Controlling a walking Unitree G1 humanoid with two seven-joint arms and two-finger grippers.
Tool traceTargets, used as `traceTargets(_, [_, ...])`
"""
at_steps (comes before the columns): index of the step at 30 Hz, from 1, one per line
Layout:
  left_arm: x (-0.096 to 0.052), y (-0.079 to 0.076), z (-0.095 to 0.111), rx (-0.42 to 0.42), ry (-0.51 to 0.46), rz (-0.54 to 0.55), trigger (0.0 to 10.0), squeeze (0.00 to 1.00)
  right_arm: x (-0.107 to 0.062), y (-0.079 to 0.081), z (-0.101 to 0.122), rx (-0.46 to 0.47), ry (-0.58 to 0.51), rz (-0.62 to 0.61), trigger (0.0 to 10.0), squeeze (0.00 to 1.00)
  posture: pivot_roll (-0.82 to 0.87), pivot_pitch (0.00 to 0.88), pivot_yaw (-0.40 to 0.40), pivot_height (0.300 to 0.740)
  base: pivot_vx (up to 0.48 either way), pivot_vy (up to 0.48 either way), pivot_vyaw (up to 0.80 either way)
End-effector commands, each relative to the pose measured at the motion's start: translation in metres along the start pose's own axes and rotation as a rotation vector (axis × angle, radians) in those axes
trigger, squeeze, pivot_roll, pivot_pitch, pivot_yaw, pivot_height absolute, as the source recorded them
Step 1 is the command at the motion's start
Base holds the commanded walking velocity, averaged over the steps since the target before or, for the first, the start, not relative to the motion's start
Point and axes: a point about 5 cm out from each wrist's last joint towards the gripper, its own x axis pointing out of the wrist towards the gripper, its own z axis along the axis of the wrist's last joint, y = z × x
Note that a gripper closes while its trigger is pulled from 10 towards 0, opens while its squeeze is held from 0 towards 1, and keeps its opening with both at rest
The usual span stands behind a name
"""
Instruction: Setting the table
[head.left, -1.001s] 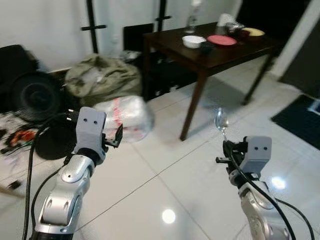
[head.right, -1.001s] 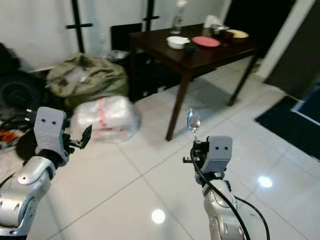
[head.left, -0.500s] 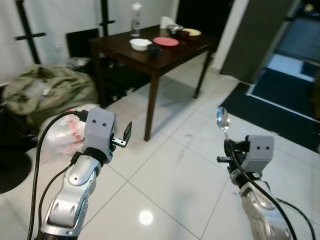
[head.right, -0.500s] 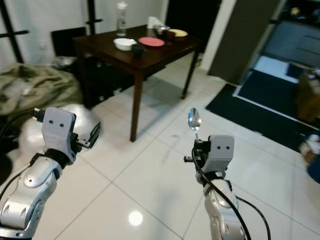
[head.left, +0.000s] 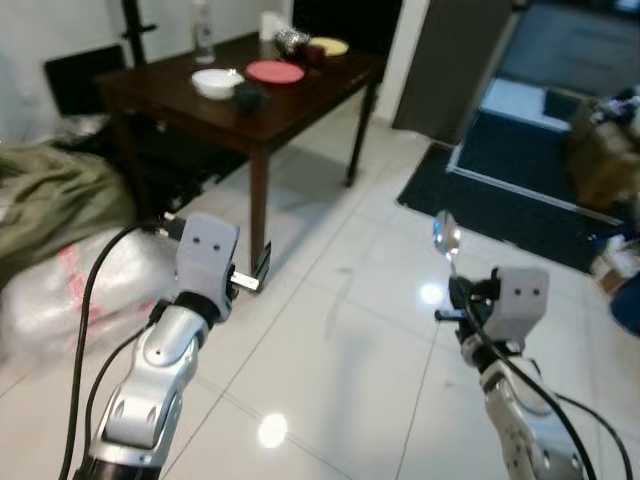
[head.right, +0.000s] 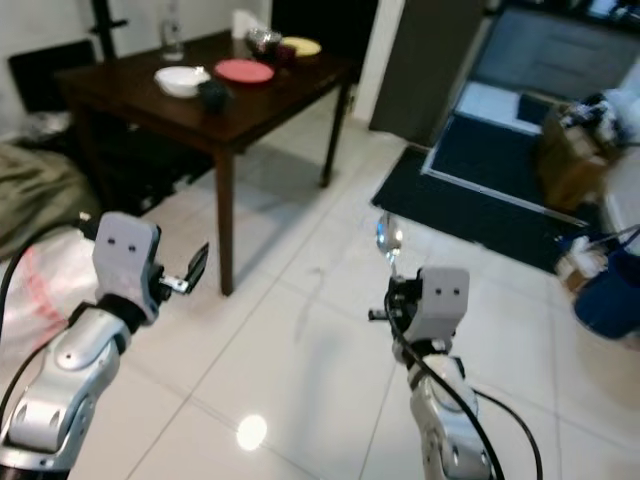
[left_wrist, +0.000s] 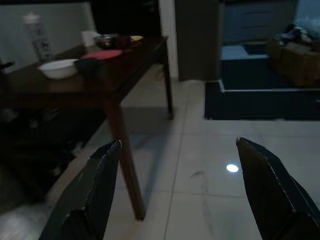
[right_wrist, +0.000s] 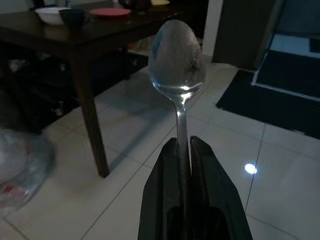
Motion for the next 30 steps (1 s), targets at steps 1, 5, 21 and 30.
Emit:
traceTargets(1, [0.0,-0.0044,-0.0015,-0.005,0.002,-0.019,10.0,0.0,-0.0026,-0.0062,-0.0023,-0.006,0.011,-0.018,10.0,0.0,0.05,0.101,0.0,0.74,0.48,0.0,-0.78])
traceTargets(5, [0.0004,-0.0048,-0.0014,-0.007,0.0,-0.024,10.0,0.0,-0.0024,-0.0072,-0.0015,-0.011,0.009,-0.02,10.0,0.0,0.04,0.099,0.002,0.74,0.48,0.0,-0.78])
traceTargets(21, [0.0026,-0.0051,-0.0018,-0.008,-0.006,-0.034,10.0,0.0,-0.0023,-0.0079,-0.0023,-0.025,0.006,-0.022,10.0,0.0,0.04,0.093,0.006,0.74,0.48,0.0,-0.24])
traceTargets(30, [0.0035,-0.0067,-0.0019,-0.012,-0.012,-0.044,10.0,0.0,-0.0027,-0.0061,-0.0029,-0.022,0.003,-0.017,10.0,0.0,0.04,0.088,0.01,0.74,0.48,0.0,0.0])
